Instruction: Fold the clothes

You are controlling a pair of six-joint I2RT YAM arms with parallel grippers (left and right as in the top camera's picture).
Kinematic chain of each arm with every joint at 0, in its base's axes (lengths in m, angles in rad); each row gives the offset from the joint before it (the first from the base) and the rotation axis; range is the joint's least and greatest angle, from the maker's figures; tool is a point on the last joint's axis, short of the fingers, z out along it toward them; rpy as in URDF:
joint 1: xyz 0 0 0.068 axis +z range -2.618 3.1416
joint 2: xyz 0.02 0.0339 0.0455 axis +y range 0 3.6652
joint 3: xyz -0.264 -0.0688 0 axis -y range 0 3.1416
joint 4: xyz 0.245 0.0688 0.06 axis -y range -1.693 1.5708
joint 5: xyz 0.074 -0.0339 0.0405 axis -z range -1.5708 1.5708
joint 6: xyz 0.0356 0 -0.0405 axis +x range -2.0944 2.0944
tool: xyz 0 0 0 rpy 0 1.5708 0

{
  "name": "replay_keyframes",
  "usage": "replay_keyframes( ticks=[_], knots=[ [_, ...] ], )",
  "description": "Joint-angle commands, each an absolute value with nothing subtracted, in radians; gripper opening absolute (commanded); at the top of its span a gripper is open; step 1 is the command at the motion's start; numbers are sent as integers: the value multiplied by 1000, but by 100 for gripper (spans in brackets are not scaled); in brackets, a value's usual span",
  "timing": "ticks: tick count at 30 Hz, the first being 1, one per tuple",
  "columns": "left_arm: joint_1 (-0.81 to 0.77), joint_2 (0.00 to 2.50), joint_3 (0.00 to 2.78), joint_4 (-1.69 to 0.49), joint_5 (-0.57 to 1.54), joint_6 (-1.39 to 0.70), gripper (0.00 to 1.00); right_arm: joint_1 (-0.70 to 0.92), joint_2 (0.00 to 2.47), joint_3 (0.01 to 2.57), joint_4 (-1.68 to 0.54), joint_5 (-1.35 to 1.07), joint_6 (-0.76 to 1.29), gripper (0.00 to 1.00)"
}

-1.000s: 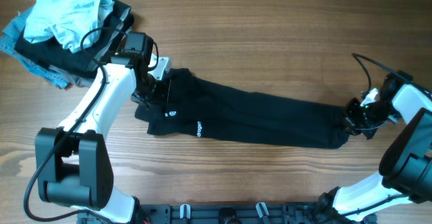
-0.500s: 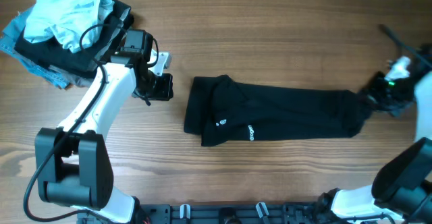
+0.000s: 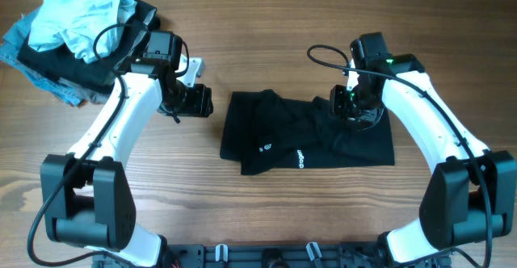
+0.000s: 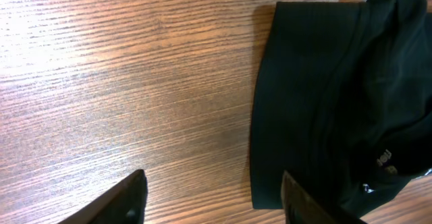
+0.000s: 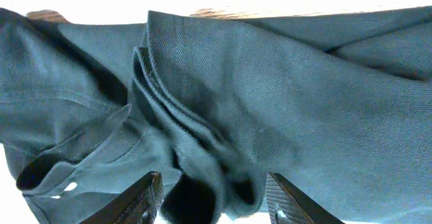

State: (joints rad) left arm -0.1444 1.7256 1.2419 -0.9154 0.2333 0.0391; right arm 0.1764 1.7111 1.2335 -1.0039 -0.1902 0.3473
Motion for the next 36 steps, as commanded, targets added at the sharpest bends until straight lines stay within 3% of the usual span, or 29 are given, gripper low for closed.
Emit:
replay_keyframes(
  ticks=[1,3,4,5,6,12,15,17,20,25,31,36],
  knots=[
    [-149,1702,1261,-932,246,37,66,133,1678,1255,-1003,-168,340,54],
    [-149,1702,1261,-937,251,37,67,102,1650,1255,-1003,-168,340,48],
    [-149,1702,1261,-937,270,37,69,85,1646,1255,-1004,-167,339,26],
    [-149,1702,1261,-934,299,38,72,71,1651,1253,-1005,-167,323,10],
    [-149,1702,1261,-932,315,38,73,70,1660,1248,-1003,-167,303,7],
    [-149,1702,1261,-930,337,41,75,152,1779,1106,-891,-280,239,4],
    [-149,1702,1261,-931,337,40,75,221,1782,1074,-930,-582,-43,4],
    [-149,1702,1261,-931,337,40,76,274,1753,1074,-1031,-617,-188,4],
    [-149,1702,1261,-932,351,40,80,268,1645,1076,-1029,-355,-33,4],
    [-159,1750,1258,-928,445,41,85,146,1470,1077,-910,-231,217,5],
    [-227,1907,1243,-847,644,46,94,84,1469,1077,-915,-232,239,5],
    [-296,2015,1243,-832,662,48,99,84,1469,1077,-925,-232,237,5]
  ],
)
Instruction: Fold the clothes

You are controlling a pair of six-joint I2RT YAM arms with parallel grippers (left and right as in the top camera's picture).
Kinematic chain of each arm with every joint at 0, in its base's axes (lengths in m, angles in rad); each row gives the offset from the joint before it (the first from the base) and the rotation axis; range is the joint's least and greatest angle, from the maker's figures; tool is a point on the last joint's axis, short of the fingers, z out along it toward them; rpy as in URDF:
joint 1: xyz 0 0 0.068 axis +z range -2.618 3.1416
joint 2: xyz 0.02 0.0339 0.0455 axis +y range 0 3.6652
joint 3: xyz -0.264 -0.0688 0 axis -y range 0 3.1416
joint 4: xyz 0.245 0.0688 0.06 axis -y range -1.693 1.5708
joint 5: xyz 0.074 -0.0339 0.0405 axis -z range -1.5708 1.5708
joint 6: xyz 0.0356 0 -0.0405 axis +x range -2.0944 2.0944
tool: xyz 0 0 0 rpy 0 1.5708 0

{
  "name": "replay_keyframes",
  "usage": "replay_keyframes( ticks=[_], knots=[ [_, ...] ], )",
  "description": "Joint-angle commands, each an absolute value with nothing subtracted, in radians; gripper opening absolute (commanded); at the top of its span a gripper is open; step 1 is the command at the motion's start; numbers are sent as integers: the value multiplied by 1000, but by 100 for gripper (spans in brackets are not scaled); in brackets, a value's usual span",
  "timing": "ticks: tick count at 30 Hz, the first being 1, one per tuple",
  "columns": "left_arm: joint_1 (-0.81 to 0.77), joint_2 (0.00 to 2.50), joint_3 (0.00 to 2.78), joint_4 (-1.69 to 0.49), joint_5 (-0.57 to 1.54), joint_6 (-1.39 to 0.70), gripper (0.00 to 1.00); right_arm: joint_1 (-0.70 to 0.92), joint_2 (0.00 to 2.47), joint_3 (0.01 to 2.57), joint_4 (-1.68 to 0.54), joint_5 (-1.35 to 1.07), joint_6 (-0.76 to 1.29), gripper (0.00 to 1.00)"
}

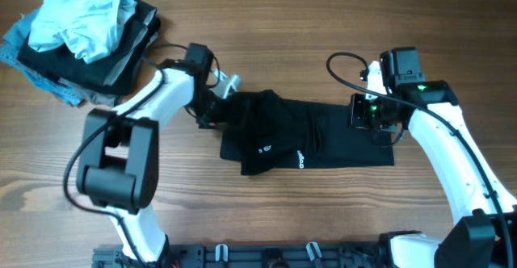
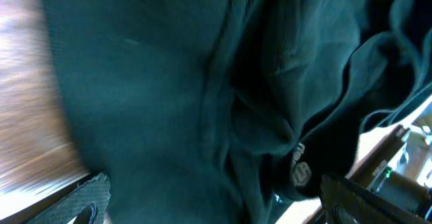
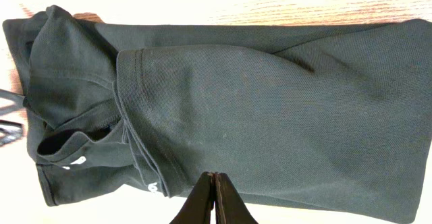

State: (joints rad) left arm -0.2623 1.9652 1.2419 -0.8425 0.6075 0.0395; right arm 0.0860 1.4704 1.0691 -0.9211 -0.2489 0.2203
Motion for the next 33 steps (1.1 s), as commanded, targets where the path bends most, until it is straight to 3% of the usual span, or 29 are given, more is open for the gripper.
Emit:
replay_keyframes(
  ticks=[1,3,7,8,10,11,12,19,22,33],
  knots=[
    [-313,2030,1243,-824,662,48,99,84,1469,1077,-924,-232,237,4],
    [-347,2054,1243,-807,662,48,98,84,1469,1077,-921,-232,237,5],
    [-419,2064,1243,-774,661,48,73,84,1469,1077,-921,-231,237,5],
    [-435,2064,1243,-765,660,48,61,84,1469,1077,-920,-231,236,5],
    [-450,2064,1243,-773,635,48,24,84,1469,1077,-920,-231,237,4],
    [-448,2064,1243,-789,635,48,9,84,1469,1077,-921,-231,237,5],
    [-438,2063,1245,-812,634,48,4,84,1469,1077,-921,-231,237,5],
    [-256,1995,1524,-1273,485,48,4,84,1469,1077,-923,-231,236,5],
    [-251,1980,1684,-1366,490,47,4,84,1469,1077,-920,-195,236,4],
    [-696,2005,1734,-1102,492,-67,4,54,1469,1077,-949,-96,299,5]
  ],
)
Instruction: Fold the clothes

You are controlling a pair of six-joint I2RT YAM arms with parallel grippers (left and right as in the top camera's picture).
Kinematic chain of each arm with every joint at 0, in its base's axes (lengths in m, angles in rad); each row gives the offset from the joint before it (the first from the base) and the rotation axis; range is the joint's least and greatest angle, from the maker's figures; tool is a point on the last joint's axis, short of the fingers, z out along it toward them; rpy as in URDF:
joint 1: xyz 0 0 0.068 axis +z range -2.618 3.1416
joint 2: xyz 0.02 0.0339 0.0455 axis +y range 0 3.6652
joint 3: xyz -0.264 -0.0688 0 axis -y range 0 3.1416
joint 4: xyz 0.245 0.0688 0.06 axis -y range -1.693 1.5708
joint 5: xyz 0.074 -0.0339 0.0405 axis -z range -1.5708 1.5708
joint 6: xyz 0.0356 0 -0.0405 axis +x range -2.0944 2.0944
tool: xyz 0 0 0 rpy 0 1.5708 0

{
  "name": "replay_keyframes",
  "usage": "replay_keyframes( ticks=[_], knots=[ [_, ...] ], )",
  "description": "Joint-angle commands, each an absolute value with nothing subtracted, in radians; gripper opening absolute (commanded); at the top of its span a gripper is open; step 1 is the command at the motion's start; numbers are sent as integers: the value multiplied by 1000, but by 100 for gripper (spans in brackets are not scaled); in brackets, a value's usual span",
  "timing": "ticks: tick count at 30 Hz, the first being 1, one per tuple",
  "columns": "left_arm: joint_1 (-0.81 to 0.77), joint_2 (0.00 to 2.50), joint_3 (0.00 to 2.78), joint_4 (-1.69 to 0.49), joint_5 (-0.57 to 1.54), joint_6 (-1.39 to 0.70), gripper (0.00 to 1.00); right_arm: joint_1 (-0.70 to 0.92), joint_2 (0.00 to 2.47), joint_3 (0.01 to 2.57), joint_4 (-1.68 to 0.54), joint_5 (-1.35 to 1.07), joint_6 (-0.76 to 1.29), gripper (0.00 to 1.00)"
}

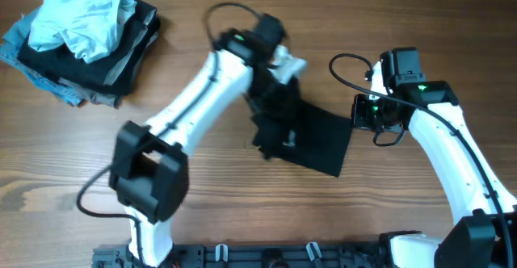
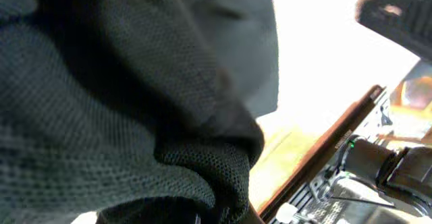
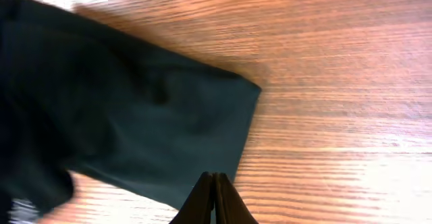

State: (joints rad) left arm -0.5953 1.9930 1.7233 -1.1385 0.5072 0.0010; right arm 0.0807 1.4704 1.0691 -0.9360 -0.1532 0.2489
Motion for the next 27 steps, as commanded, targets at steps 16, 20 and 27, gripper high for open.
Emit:
replay_keyframes(
  ticks=[16,20,27],
  knots=[
    [-708,1990,1846,-1179,443,-91,71,19,1451,1077,-981,-452,-38,43],
    [-561,1958,1845,-1206,443,-84,56,40,1448,1075,-976,-585,-89,69],
    [-498,1993,1801,-1189,443,-30,26,146,1530,978,-888,-329,152,33]
  ],
)
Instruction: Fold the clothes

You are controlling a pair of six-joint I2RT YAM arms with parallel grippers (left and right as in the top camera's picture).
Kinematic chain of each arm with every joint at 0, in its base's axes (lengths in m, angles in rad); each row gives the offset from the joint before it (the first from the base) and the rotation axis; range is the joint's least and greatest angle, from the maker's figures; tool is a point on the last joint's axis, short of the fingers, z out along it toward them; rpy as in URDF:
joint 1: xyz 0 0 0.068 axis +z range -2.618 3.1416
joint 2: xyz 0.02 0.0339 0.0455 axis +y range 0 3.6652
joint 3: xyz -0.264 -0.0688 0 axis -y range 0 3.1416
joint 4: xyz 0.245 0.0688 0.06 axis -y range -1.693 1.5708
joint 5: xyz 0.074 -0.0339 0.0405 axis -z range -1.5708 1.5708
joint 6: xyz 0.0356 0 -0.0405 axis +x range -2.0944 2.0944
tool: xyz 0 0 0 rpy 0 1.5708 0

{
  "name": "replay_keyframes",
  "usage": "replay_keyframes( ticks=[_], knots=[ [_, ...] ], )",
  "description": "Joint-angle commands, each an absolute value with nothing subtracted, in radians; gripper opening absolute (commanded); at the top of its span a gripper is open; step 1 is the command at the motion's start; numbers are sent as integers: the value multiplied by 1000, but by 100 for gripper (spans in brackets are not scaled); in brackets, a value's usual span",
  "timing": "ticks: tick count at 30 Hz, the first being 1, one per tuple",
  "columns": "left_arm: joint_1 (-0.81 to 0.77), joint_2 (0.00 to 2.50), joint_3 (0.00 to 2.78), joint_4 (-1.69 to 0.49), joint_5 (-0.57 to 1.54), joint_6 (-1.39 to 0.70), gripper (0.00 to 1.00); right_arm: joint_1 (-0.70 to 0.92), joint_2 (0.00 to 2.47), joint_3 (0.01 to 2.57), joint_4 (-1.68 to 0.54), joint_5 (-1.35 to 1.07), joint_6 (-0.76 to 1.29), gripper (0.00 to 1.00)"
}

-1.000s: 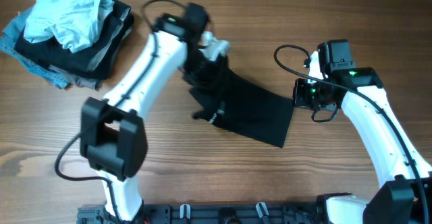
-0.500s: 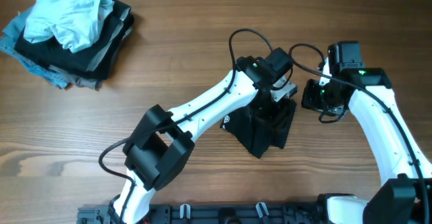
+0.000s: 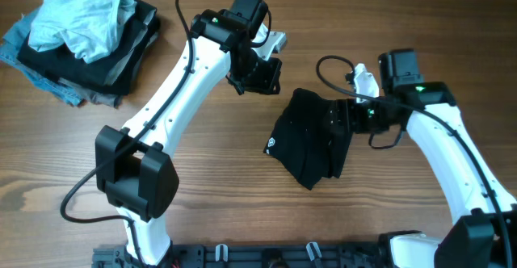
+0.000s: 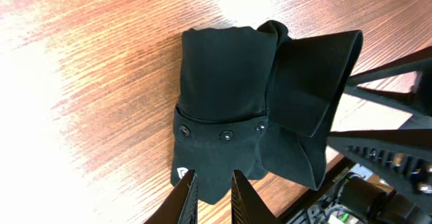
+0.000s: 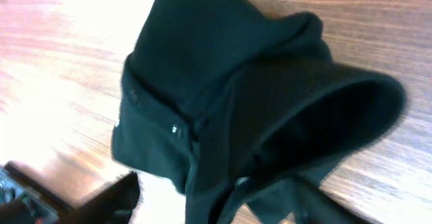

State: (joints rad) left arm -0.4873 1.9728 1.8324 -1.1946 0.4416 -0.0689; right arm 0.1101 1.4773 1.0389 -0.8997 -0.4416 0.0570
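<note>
A black polo shirt point(image 3: 307, 143) lies in the middle of the table as a short, loosely doubled bundle, with its logo at the left edge. In the left wrist view the shirt point(image 4: 226, 102) shows its button placket. My left gripper point(image 3: 262, 76) hangs up and to the left of the bundle, clear of it. Its fingers point(image 4: 187, 187) stand slightly apart, with nothing between them. My right gripper point(image 3: 335, 121) is at the bundle's right edge. It is open wide, and a raised fold of the shirt point(image 5: 216, 69) bulges between its fingers point(image 5: 121, 191).
A pile of other clothes point(image 3: 81, 30), dark pieces with a light blue one on top, sits at the far left corner of the wooden table point(image 3: 202, 195). The right arm's cable point(image 3: 327, 62) loops above the shirt.
My left gripper was shut on the shirt, holding it over the middle. Now it has let go and sits up and to the left. My right gripper has opened against the bundle's right edge.
The shirt lay as a long strip, with both grippers open, the left one off its left end. Then my left gripper was on the left end and my right was shut beyond the right end. The left end then hung over the right half. It now lies dropped as a bundle.
</note>
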Motion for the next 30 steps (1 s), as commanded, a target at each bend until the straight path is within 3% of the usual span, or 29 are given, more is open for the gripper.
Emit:
replay_keyframes(
  ticks=[1,4,8,10,11,13,15,16,17,18,21,25,27,30],
  knots=[
    [-503,1999,1787,-1188,443,-30,31,146,1539,968,-899,-238,228,7],
    [-521,2017,1717,-1154,444,-31,41,109,1551,958,-941,42,464,4],
    [-564,2048,1608,-1084,509,-31,42,-1,1551,958,-970,45,526,7],
    [-599,2051,1543,-1002,600,-31,42,-27,1551,958,-950,-7,471,46],
    [-616,2051,1521,-974,633,-31,42,-27,1551,958,-943,-35,420,57],
    [-647,2051,1502,-963,647,-31,44,-28,1547,958,-962,-33,410,61],
    [-665,2050,1503,-963,647,-31,39,-33,1528,971,-990,-34,384,59],
    [-665,2050,1505,-965,647,-31,12,-39,1512,981,-1001,-34,363,57],
    [-657,2048,1528,-1003,647,-34,4,-54,1459,1010,-1030,-38,327,54],
    [-647,2044,1550,-1036,647,-34,4,-63,1429,1026,-1045,-38,313,50],
    [-602,2019,1623,-1097,647,-34,4,-113,1319,1061,-1086,-34,314,26],
    [-599,1999,1631,-1010,661,-35,4,-151,1268,1053,-1073,-143,299,4],
    [-622,2004,1629,-958,664,-35,4,-150,1298,1012,-999,-275,271,4],
    [-665,2030,1629,-876,661,-55,4,-150,1388,958,-916,-282,291,4]
  ],
)
